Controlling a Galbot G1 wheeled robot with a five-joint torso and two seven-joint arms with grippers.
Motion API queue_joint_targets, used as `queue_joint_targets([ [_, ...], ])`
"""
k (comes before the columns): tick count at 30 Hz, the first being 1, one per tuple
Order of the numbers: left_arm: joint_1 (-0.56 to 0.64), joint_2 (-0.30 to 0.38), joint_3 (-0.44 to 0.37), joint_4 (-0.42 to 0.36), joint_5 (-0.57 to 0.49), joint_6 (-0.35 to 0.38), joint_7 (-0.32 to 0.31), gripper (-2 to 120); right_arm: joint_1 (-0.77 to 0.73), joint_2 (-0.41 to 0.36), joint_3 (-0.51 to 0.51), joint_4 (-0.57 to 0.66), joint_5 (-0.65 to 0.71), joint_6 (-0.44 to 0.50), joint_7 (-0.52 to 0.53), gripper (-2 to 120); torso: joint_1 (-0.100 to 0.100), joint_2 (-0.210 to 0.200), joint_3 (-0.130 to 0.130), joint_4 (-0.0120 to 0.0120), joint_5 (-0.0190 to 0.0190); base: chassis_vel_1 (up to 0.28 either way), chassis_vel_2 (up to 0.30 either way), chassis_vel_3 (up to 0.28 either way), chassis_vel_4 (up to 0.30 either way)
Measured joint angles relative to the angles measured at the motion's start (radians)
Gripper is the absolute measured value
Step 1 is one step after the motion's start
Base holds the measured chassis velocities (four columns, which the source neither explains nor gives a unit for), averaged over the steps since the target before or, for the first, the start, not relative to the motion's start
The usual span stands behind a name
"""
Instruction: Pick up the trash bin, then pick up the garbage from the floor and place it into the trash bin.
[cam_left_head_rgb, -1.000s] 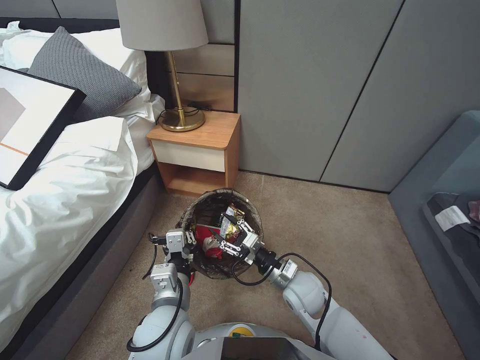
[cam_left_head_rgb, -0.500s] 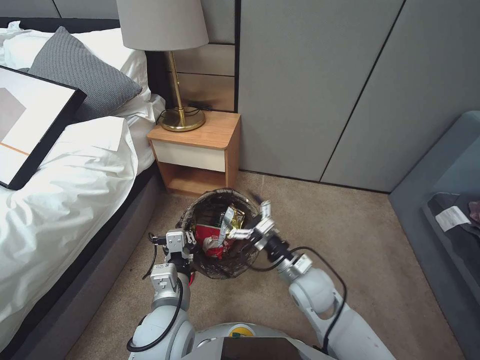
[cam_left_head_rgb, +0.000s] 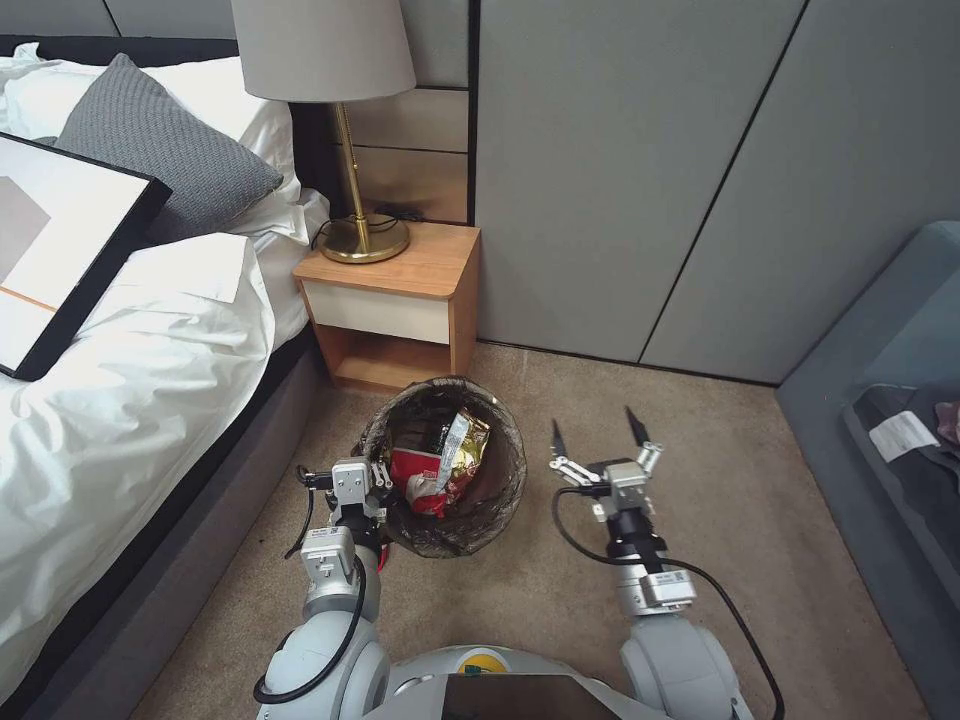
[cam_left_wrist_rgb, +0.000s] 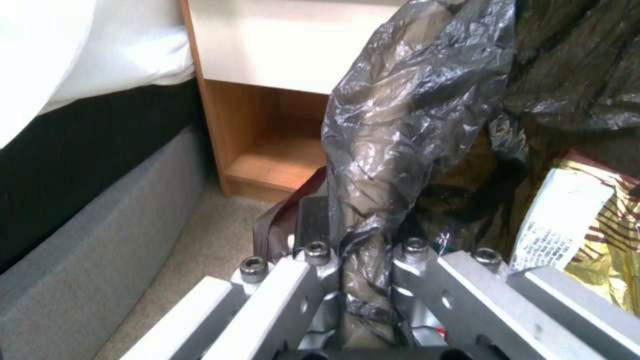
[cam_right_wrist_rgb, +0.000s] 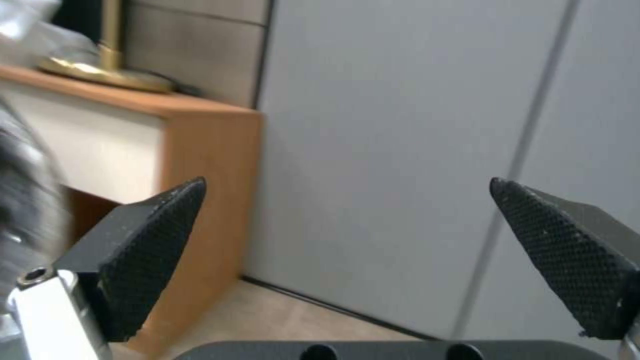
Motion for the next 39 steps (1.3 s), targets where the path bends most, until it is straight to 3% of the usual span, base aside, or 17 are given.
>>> queue_joint_targets([
  [9, 0.000, 0.000, 0.000, 0.000, 0.000, 0.000, 0.000, 2, -0.024, 0.022, 0.050, -0.008, 0.018, 0.045, -0.003, 100, 0.000, 0.000, 0.000, -0.0001, 0.0000, 0.000, 0.000, 0.000, 0.000],
  [39, 0.000, 0.000, 0.000, 0.000, 0.000, 0.000, 0.000, 2, 0.047, -0.004, 0.089, 0.001, 0.108, 0.011, -0.028, 100, 0.000, 0.000, 0.000, 0.0000, -0.0001, 0.065, 0.068, 0.066, 0.066],
])
